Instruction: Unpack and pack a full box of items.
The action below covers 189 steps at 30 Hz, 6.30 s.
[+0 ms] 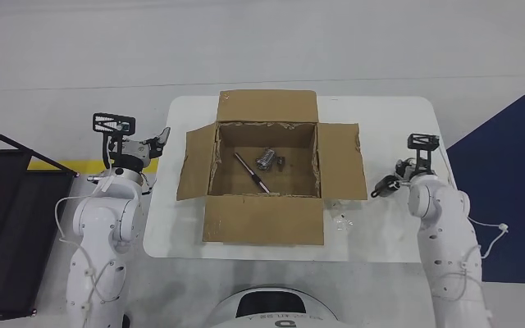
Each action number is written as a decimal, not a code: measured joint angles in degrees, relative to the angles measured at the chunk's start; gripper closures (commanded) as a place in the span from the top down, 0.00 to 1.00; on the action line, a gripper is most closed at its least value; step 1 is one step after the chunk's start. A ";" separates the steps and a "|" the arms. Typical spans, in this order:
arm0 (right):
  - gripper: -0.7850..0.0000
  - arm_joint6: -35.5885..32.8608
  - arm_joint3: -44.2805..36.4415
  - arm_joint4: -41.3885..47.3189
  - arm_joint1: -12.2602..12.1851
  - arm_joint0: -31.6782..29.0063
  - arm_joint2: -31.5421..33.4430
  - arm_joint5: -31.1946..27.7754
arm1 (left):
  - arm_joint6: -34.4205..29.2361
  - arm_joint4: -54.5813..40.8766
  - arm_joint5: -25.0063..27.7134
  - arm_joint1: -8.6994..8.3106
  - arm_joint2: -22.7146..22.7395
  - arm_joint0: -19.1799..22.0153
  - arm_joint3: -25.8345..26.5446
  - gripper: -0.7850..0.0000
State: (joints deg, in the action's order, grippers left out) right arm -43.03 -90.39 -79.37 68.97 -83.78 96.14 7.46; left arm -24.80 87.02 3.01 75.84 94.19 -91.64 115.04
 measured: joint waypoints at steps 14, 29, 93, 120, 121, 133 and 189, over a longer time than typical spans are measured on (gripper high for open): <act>1.00 1.42 -15.99 5.30 0.12 -5.47 3.21 -1.75 | 0.00 0.00 0.00 0.00 0.00 0.00 0.00 1.00; 1.00 0.68 -37.81 14.93 0.15 -7.51 -11.71 -22.99 | 0.00 0.00 0.00 0.00 0.00 0.00 0.00 1.00; 0.00 -11.33 13.11 -4.83 11.54 28.21 -49.38 -7.65 | 0.00 0.00 0.00 0.00 0.00 0.00 0.00 1.00; 0.00 7.85 -38.61 20.42 4.55 -17.11 17.59 -12.54 | 0.00 0.00 0.00 0.00 0.00 0.00 0.00 1.00; 0.00 7.76 -37.50 20.24 4.54 -18.15 19.57 -12.15 | 0.00 0.00 0.00 0.00 0.00 0.00 0.00 1.00; 0.00 -2.53 -19.37 10.85 3.47 -18.36 21.11 -14.79 | 0.00 0.00 0.00 0.00 0.00 0.00 0.00 1.00; 0.49 1.91 -38.89 34.29 2.13 -19.18 11.86 -27.67 | 0.00 0.00 0.00 0.00 0.00 0.00 0.00 1.00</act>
State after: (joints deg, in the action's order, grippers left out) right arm -41.12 -129.28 -45.08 71.11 -102.96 108.00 -20.21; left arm -24.80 87.02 3.01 75.84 94.19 -91.64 115.04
